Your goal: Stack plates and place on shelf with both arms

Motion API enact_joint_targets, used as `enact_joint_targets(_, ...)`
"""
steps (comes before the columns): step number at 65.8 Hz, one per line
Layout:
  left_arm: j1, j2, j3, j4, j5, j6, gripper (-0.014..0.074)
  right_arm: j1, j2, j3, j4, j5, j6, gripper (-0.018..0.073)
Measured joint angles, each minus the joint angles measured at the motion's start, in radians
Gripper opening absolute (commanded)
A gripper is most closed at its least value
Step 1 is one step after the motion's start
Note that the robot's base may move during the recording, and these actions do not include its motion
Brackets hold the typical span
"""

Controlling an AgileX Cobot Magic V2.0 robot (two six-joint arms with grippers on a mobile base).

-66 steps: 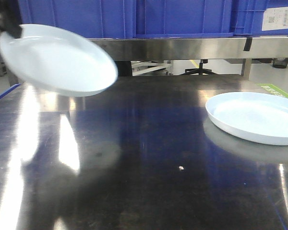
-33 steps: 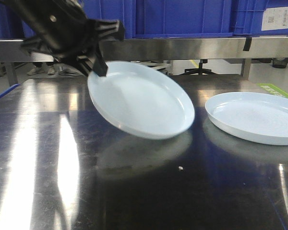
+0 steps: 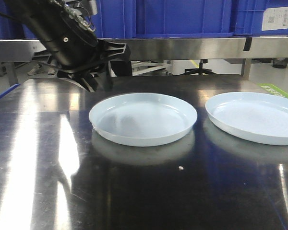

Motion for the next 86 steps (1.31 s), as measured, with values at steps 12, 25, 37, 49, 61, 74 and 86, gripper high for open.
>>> enact_joint_targets(12,0.000,0.001,-0.059,0.060,0.106,0.000,0.0338,0.000,0.000,0.000,0.000,0.000,0.000,0.0570)
enact_joint_targets(25,0.017,-0.010,-0.141,0.128,0.182,0.000,0.0099,0.000,0.000,0.000,0.000,0.000,0.000,0.0570)
enact_joint_targets(37,0.138,-0.125,-0.173,0.137,0.200,0.000,0.0092,0.000,0.000,0.000,0.000,0.000,0.000,0.0570)
enact_joint_targets(49,0.328,-0.261,-0.149,0.141,0.258,0.000,0.0092,0.000,0.000,0.000,0.000,0.000,0.000,0.0570)
enact_joint_targets(61,0.455,-0.390,0.000,0.142,0.268,0.000,0.0092,0.000,0.000,0.000,0.000,0.000,0.000,0.0570)
enact_joint_targets(74,0.490,-0.547,0.278,0.131,0.183,0.000,0.0083,0.000,0.000,0.000,0.000,0.000,0.000,0.0570)
enact_joint_targets(86,0.490,-0.705,0.506,0.091,0.085,0.000,0.0083,0.000,0.000,0.000,0.000,-0.002,0.000,0.0570)
